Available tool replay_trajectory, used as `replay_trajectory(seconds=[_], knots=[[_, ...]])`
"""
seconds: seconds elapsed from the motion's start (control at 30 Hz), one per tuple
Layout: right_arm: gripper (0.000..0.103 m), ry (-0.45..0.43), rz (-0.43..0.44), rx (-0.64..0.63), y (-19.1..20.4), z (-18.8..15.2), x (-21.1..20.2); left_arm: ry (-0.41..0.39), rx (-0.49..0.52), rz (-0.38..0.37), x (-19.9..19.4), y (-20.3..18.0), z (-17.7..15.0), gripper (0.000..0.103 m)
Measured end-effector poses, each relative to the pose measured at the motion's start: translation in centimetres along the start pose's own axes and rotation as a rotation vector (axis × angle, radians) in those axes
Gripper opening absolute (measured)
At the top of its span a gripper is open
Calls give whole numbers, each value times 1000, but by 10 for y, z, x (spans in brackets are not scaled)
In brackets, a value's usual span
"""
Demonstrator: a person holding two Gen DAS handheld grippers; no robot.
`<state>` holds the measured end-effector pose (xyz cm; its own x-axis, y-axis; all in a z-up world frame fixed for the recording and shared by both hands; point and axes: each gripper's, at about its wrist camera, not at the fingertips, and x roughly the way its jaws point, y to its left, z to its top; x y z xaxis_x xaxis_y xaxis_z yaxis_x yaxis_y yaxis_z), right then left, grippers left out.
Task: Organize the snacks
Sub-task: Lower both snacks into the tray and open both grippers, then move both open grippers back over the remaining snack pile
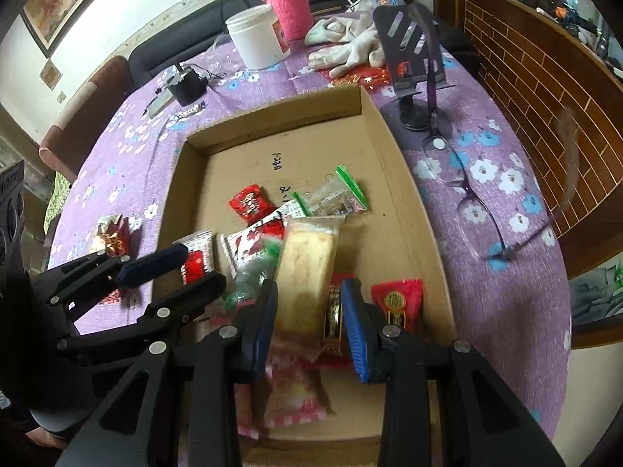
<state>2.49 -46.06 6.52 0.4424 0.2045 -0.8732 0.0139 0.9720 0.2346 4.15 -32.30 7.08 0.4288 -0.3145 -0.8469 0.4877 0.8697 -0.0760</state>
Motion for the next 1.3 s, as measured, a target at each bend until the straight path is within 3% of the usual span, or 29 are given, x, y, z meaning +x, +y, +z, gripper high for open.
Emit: replay_trajectory(seconds=[0.2,0.33,0.67,0.93,1.3], knots=[[34,-12,23,18,8,-9,-14,-48,30,50,-23,-1,-9,50],[41,-22,27,17,17,-11,-20,-80,60,86,-38,0,-17,60],[41,-19,51,-11,46,-13,-18,-104,42,152,-64,21,-38,65],[41,-9,75,-47,74,-14,-12,-97,-67,185,-82,61,-72,65],[41,27,121,-127,124,-19,2,-39,-336,262,-90,145,-143,65]])
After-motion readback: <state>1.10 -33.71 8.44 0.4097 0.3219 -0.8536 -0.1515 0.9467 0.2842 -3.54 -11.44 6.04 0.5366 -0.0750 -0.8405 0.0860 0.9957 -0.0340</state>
